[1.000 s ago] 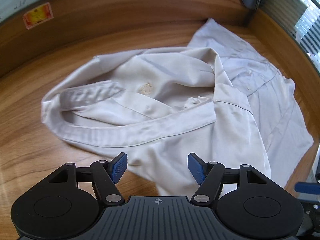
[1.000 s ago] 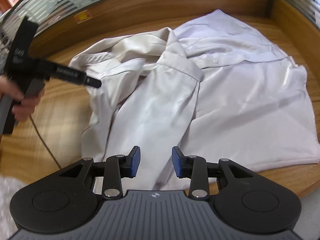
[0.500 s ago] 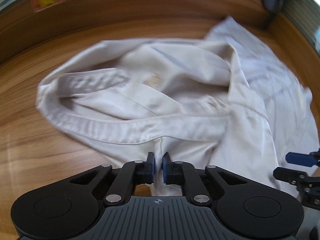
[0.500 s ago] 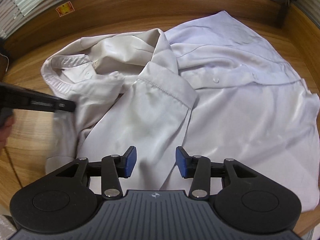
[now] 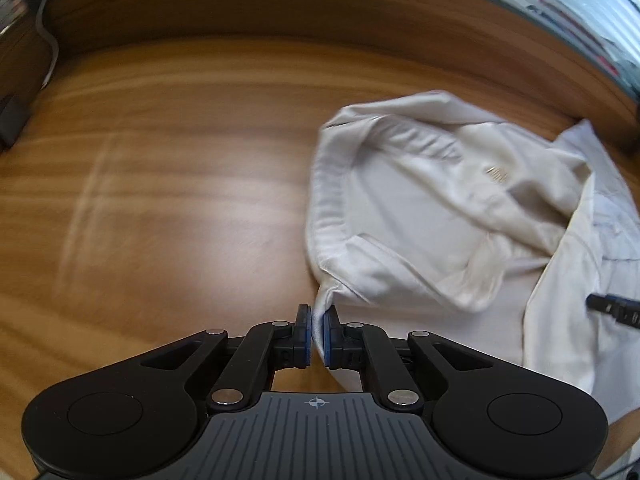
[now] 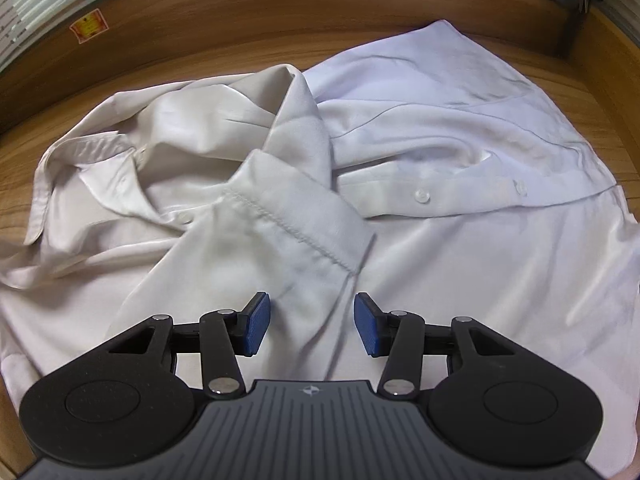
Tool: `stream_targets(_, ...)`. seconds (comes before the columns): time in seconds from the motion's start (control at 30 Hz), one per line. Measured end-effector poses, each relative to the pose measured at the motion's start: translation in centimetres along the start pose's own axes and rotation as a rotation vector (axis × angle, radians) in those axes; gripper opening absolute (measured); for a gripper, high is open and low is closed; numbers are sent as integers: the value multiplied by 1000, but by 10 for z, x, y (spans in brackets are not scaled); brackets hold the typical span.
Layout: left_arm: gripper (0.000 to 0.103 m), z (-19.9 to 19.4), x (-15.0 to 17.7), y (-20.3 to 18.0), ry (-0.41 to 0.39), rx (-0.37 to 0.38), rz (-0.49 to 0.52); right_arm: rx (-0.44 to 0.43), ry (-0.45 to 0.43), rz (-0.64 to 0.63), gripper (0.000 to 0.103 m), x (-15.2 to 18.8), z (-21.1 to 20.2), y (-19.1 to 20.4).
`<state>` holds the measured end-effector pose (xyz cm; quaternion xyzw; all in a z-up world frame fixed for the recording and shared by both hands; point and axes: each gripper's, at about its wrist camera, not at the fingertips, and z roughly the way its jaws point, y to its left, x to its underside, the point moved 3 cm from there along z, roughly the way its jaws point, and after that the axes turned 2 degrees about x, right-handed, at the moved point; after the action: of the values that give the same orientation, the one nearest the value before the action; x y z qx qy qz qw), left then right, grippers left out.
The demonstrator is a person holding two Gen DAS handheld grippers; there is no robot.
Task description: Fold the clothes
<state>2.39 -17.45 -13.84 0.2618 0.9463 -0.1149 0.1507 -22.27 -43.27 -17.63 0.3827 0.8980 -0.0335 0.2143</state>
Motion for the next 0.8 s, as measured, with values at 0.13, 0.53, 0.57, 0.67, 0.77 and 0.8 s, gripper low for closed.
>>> stream_targets(0.13, 8, -4, 9, 9, 8, 4, -22, -37, 0, 5, 2, 2, 2, 3)
stream_targets(0.53, 8, 0, 8, 12, -15, 83, 122, -16, -120, 170, 1, 77, -110, 10)
stream_targets(0.57, 8, 1, 7, 13, -14, 91, 134, -5, -124, 191, 1, 90, -122, 10)
stream_targets(0.67, 8, 2, 7, 16, -10, 114, 163, 27, -125, 260, 1, 132, -153, 14)
stream_targets(0.77, 8, 4, 5, 18, -2, 135, 188, 74, -102, 319, 1, 177, -180, 22)
stream_targets(0.8, 8, 5, 5, 19, 0, 142, 194, 89, -87, 338, 1, 193, -188, 26)
